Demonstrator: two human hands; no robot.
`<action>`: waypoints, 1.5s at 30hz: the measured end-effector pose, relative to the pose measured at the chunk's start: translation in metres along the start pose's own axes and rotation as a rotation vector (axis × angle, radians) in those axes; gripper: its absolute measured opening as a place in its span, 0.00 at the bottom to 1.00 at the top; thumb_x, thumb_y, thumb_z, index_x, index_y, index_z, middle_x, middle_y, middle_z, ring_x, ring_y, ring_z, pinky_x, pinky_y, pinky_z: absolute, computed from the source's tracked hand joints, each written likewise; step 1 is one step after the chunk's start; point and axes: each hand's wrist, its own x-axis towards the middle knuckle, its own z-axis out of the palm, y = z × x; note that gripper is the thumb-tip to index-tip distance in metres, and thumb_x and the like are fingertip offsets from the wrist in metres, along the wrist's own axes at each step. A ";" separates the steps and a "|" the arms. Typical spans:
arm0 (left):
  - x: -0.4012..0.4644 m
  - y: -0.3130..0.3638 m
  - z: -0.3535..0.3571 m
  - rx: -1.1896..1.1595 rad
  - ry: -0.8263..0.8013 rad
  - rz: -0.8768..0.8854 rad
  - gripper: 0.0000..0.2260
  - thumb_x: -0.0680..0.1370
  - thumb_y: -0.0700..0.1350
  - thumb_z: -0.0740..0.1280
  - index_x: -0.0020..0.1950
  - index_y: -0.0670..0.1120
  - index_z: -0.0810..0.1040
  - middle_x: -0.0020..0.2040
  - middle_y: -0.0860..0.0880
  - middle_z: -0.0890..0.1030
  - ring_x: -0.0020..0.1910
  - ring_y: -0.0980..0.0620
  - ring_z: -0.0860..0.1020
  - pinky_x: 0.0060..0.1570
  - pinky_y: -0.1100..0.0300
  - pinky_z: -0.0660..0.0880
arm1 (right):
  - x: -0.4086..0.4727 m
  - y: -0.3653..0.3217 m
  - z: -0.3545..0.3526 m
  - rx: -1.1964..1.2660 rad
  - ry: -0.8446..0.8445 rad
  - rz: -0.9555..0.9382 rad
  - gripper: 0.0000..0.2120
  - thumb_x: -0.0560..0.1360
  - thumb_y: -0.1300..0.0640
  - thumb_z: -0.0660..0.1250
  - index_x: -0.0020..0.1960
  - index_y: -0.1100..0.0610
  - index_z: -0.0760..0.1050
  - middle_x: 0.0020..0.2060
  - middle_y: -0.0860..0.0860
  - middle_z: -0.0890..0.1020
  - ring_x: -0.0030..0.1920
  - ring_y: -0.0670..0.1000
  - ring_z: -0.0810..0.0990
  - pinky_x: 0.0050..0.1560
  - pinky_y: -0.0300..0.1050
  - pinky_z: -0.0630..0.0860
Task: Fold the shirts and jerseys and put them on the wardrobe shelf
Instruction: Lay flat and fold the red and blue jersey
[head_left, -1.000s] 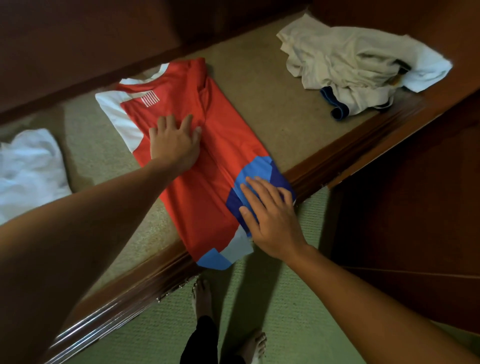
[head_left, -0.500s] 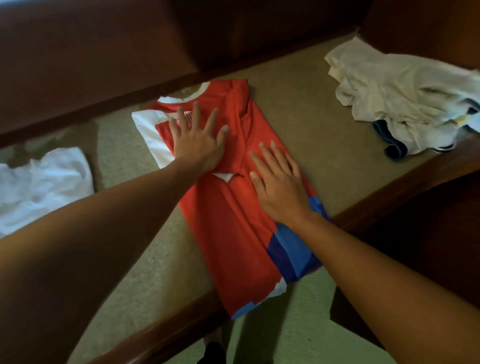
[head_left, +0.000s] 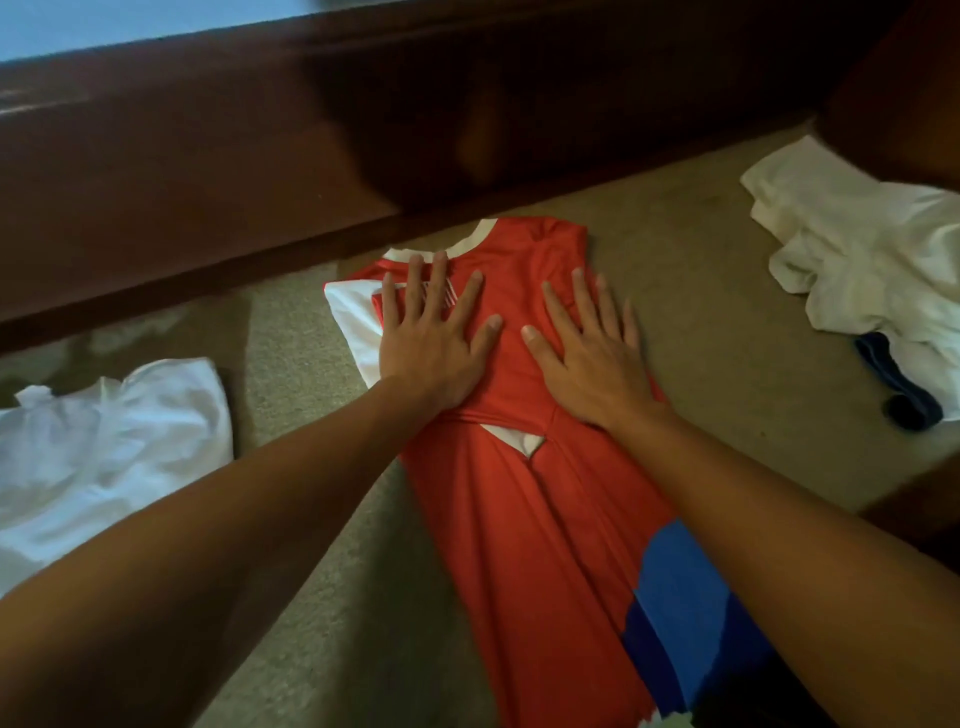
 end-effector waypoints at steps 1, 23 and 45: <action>0.001 -0.003 0.000 -0.001 0.007 -0.008 0.31 0.80 0.67 0.41 0.82 0.58 0.49 0.83 0.46 0.44 0.81 0.43 0.40 0.77 0.40 0.38 | 0.003 -0.002 -0.001 0.002 -0.003 -0.002 0.34 0.81 0.31 0.43 0.83 0.42 0.43 0.83 0.51 0.42 0.82 0.54 0.40 0.80 0.60 0.40; -0.004 -0.014 -0.035 -0.019 0.190 0.130 0.22 0.79 0.55 0.55 0.65 0.44 0.77 0.68 0.38 0.74 0.70 0.37 0.69 0.66 0.42 0.63 | -0.002 -0.009 -0.029 0.099 0.181 -0.211 0.25 0.79 0.40 0.61 0.71 0.49 0.74 0.79 0.54 0.64 0.81 0.57 0.51 0.75 0.62 0.55; -0.285 0.197 -0.050 -0.173 -0.173 -0.478 0.18 0.80 0.54 0.61 0.59 0.41 0.79 0.59 0.36 0.79 0.58 0.33 0.78 0.53 0.48 0.74 | -0.279 0.068 -0.030 0.313 0.093 -0.253 0.15 0.74 0.44 0.73 0.50 0.56 0.82 0.46 0.54 0.83 0.48 0.61 0.82 0.47 0.53 0.78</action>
